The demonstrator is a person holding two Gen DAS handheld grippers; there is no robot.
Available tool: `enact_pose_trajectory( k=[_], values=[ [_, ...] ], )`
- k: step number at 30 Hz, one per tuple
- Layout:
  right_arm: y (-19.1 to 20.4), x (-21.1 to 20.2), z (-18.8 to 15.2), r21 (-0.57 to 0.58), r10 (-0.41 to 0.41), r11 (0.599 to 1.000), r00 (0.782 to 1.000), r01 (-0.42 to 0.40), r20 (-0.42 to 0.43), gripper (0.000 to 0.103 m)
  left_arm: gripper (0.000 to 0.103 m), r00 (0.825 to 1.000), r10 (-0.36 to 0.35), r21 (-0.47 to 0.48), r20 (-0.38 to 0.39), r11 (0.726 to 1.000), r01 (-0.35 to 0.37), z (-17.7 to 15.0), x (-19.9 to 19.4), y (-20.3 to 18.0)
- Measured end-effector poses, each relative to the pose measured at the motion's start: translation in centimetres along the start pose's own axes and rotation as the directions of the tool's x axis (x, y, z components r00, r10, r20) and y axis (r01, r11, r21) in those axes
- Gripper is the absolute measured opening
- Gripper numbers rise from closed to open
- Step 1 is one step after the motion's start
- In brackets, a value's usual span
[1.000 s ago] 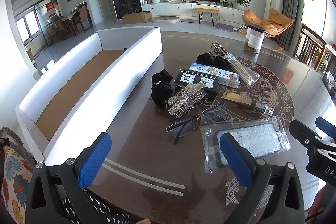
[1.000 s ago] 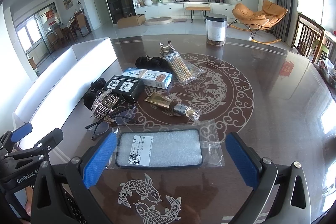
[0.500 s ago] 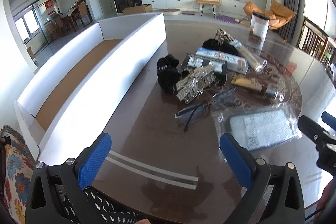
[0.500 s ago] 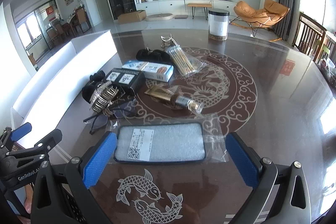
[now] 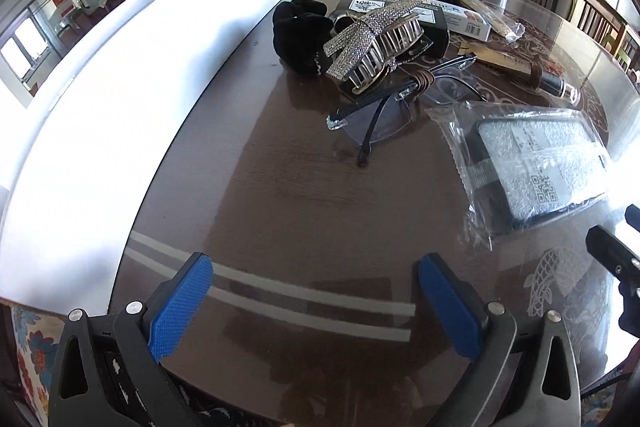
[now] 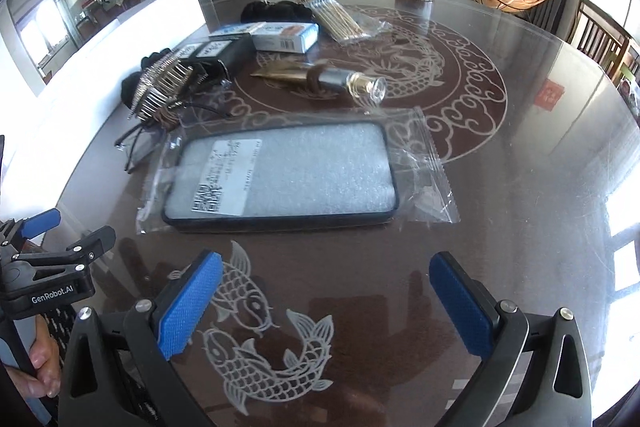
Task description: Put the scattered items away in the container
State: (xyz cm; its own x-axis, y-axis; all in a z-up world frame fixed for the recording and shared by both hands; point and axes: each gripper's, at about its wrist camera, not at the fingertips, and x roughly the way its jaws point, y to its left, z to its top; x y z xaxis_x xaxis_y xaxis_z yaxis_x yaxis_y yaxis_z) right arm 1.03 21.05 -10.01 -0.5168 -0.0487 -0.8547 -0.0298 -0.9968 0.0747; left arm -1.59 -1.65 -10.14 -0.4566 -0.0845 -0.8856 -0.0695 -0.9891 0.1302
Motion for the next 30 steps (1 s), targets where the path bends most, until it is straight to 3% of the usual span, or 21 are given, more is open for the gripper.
enact_pose_trajectory(
  k=[5, 8, 16, 19, 30],
  values=[
    [-0.3, 2.1, 0.9, -0.010, -0.029, 1.000, 0.999, 0.028, -0.014, 0.103, 0.103, 0.999, -0.048, -0.007, -0.003, 0.999, 0.048, 2.3, 1.4, 0.1],
    [0.0, 3.2, 2.3, -0.032, -0.059, 0.998, 0.998, 0.058, -0.010, 0.103, 0.103, 0.993, -0.118, -0.038, 0.000, 0.992, 0.118, 4.6, 2.9, 0.2],
    [-2.2, 6.1, 6.8, 0.005, -0.102, 0.995, 0.993, 0.102, 0.065, 0.103, 0.103, 0.986, -0.149, 0.014, 0.076, 0.989, 0.149, 11.3, 6.0, -2.7],
    [-3.0, 6.4, 7.5, 0.032, -0.116, 0.993, 0.991, 0.114, 0.070, 0.103, 0.103, 0.976, -0.145, 0.008, 0.160, 0.989, 0.146, 11.9, 6.5, -3.3],
    [-2.8, 6.6, 7.7, 0.041, -0.126, 0.991, 0.989, 0.124, 0.076, 0.103, 0.103, 0.976, -0.145, 0.004, 0.160, 0.989, 0.146, 12.4, 6.8, -3.6]
  ],
)
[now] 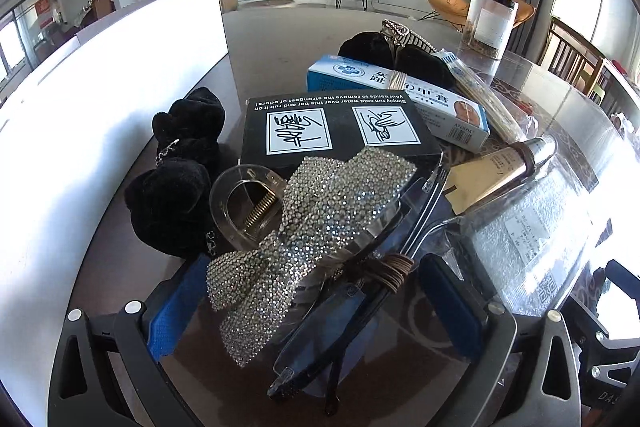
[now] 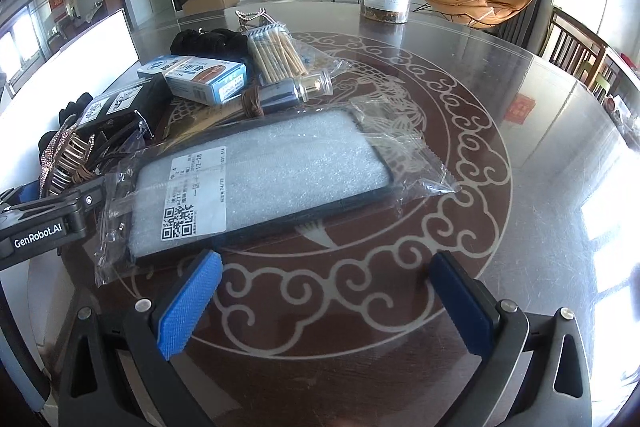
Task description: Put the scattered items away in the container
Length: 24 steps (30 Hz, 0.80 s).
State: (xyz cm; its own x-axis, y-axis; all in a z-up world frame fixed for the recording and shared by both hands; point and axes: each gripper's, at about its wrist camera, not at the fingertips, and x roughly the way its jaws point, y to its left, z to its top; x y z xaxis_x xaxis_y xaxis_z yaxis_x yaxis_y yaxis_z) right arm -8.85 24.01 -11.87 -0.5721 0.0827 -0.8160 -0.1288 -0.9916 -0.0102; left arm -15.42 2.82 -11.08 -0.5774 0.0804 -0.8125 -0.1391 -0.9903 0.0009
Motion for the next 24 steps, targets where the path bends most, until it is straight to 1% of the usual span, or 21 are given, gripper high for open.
enact_pose_trajectory(
  k=[24],
  values=[
    [-0.06, -0.14, -0.21, 0.002, -0.003, 1.000, 1.000, 0.003, 0.003, 0.103, 0.103, 1.000, -0.001, 0.000, 0.000, 1.000, 0.001, -0.03, -0.04, 0.00]
  ],
)
